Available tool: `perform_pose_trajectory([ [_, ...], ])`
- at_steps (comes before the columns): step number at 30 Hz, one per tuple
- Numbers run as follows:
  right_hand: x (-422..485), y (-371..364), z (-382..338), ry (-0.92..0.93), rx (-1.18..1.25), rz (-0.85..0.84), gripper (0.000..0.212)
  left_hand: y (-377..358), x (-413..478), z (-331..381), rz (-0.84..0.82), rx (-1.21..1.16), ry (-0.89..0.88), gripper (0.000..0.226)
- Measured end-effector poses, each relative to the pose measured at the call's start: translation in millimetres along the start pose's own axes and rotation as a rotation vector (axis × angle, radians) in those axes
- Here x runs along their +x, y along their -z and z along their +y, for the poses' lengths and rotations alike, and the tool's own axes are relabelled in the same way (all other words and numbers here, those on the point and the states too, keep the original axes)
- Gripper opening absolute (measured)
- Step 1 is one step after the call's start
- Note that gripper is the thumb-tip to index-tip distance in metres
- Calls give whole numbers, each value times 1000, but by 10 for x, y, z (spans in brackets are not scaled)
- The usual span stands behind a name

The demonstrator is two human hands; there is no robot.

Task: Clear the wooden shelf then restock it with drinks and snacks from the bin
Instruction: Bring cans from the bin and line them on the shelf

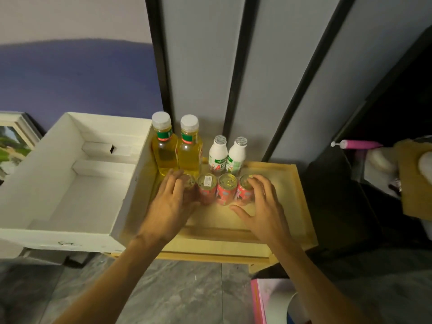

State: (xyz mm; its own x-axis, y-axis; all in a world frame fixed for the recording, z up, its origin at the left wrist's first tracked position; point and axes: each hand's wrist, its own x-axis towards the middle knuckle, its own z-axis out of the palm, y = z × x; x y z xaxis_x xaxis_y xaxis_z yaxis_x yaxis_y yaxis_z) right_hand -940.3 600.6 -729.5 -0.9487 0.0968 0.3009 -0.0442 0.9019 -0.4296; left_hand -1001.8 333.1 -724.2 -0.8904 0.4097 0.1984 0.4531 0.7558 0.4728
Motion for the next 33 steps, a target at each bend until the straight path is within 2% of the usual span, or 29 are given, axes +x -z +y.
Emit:
perform_pose_trajectory([
  [5, 155, 1028, -341, -109, -42, -148, 93, 860, 68, 662, -78, -46, 89, 82],
  [8, 479, 1887, -665, -180, -38, -236, 115, 1607, 296, 1001, -45, -28, 63, 87],
  [14, 998, 3545, -1527, -185, -118, -259, 111, 3310, 545, 1576, -10, 45, 105, 105],
  [18, 1070, 4306, -2053, -155, -145, -212, 111, 4239, 474, 1859, 57, 50, 135, 109],
  [24, 1038, 4803, -2572, -73, -101, -148, 109, 5016, 189, 2184, 145, 104, 147, 106],
  [33, 1226, 4590, -3342, 222, -62, -245, 106, 5444, -764, 2006, 313, 165, 304, 95],
])
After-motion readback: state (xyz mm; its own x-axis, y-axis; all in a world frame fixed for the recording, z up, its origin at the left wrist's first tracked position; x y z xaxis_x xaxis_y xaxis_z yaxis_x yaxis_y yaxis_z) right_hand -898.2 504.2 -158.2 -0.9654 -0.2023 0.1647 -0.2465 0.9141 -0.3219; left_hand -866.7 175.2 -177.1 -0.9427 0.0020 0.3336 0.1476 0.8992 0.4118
